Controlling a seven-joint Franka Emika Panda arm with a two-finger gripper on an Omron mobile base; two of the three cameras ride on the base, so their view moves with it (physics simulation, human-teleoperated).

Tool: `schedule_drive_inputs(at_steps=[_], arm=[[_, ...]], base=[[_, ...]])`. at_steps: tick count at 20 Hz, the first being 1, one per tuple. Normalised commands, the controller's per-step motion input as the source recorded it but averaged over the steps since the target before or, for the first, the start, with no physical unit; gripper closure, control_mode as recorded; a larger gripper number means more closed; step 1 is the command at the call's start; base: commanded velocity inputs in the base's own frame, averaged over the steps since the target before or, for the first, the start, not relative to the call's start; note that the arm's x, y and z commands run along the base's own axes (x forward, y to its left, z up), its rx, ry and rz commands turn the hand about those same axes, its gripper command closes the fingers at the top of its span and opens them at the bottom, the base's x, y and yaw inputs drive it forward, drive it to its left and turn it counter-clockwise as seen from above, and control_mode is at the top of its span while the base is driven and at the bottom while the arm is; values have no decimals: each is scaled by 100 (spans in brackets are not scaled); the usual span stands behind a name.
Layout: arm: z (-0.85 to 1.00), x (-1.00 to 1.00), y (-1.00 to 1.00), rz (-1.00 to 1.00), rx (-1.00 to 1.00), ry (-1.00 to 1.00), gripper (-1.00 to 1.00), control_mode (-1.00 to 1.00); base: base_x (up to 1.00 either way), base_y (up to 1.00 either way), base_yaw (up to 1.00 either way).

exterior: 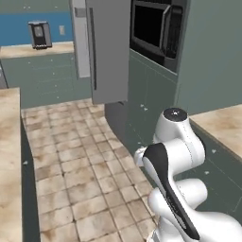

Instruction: Gather the lemon wedge and squash from the fridge and place them on a tray on the dining counter. Then gather the chicken drumstick and steak from the fridge and place them on the other tray.

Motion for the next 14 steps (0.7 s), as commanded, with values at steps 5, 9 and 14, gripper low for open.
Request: schedule_drive_inputs(at_steps=[5, 9, 14], arm=[[0, 0, 0, 0, 0, 0, -100, 100], [0, 0, 0, 0, 0, 0, -100, 100], [0, 0, 0, 0, 0, 0, -100, 100]], base=[[100, 17, 0], [100, 23, 0], [88, 32, 0]])
